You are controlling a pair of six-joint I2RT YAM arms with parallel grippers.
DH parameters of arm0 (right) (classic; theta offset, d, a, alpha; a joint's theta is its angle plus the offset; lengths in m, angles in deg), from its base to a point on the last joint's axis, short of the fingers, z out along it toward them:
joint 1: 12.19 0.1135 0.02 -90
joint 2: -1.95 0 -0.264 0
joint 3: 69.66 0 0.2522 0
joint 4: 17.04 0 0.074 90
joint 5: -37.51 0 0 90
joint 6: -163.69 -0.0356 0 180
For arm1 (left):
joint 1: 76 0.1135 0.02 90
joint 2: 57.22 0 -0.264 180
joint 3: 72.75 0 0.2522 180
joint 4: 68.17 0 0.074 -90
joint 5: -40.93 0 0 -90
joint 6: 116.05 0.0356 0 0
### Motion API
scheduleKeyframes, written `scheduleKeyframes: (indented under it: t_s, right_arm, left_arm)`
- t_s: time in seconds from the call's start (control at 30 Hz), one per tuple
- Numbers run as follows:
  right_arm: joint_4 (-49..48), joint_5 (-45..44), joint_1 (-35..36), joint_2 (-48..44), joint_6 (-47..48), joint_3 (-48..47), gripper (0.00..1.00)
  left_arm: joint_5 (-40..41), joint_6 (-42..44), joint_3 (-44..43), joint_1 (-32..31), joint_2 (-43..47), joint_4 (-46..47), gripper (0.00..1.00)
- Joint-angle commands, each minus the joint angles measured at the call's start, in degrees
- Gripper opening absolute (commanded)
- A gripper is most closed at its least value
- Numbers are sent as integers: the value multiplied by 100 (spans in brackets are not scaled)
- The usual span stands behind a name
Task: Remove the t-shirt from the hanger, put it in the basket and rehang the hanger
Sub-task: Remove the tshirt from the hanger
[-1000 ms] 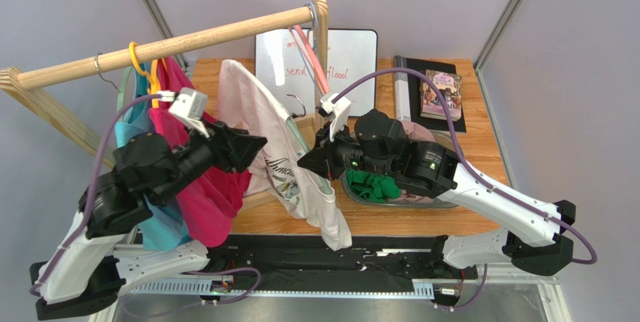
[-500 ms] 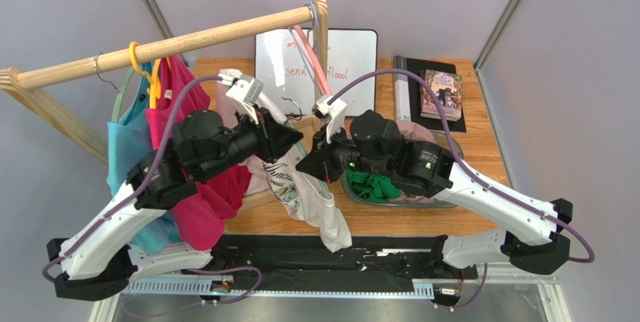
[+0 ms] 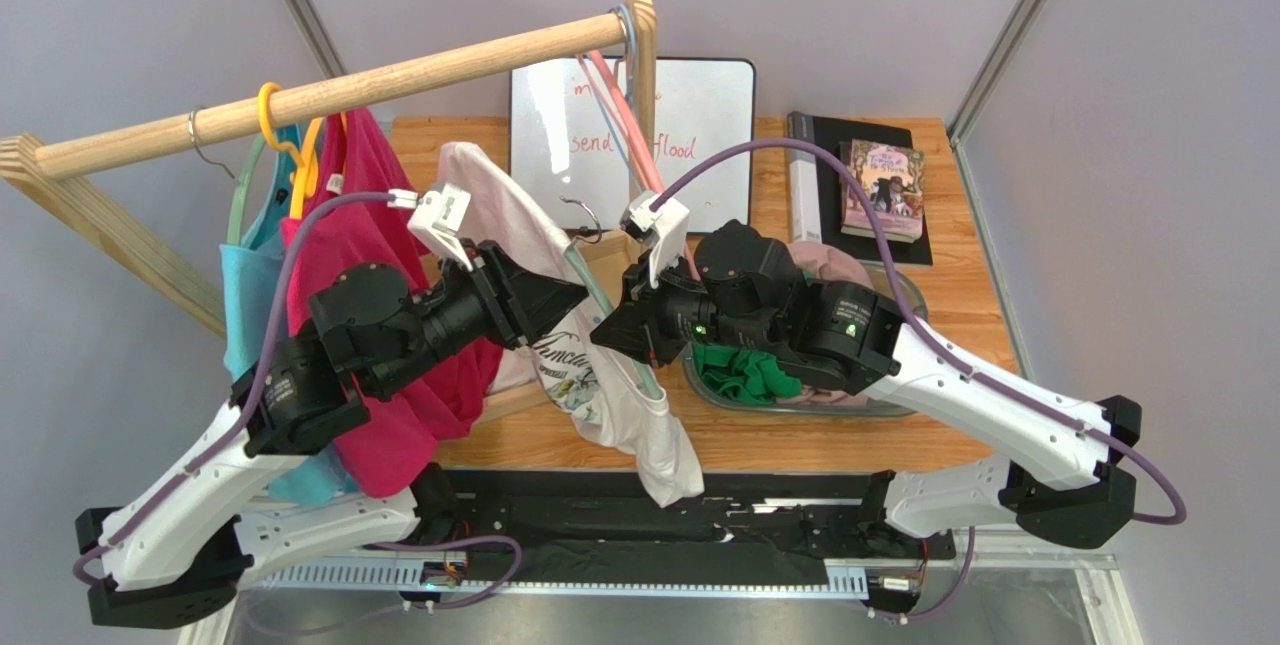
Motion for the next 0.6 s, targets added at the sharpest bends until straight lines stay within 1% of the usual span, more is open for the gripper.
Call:
scheduleKeyframes:
  t_s: [0.0, 0.17, 0.33, 0.43, 0.5, 0.53, 0.57]
  right_arm:
    - [-755, 112, -12, -147, 28, -154, 0]
    - [-843, 226, -12, -86, -34, -154, 0]
    - [-791, 253, -12, -59, 28, -224, 0]
    - [-720, 262, -4, -24, 116, -268, 0]
    - [-685, 270, -4, 46, 142, -259, 0]
    - [-685, 270, -12, 55, 142, -207, 0]
    - [-685, 262, -12, 81, 160, -172, 0]
  left_arm:
    - [353, -380, 136, 2, 63, 209, 45]
    - [723, -389, 57, 2, -113, 296, 45]
    - [644, -380, 31, 2, -368, 542, 42]
    - [635, -381, 13, 2, -447, 604, 37]
    - [547, -302, 48, 2, -404, 797, 32]
    - [538, -301, 57, 2, -368, 841, 28]
    - [582, -293, 57, 2, -325, 859, 7]
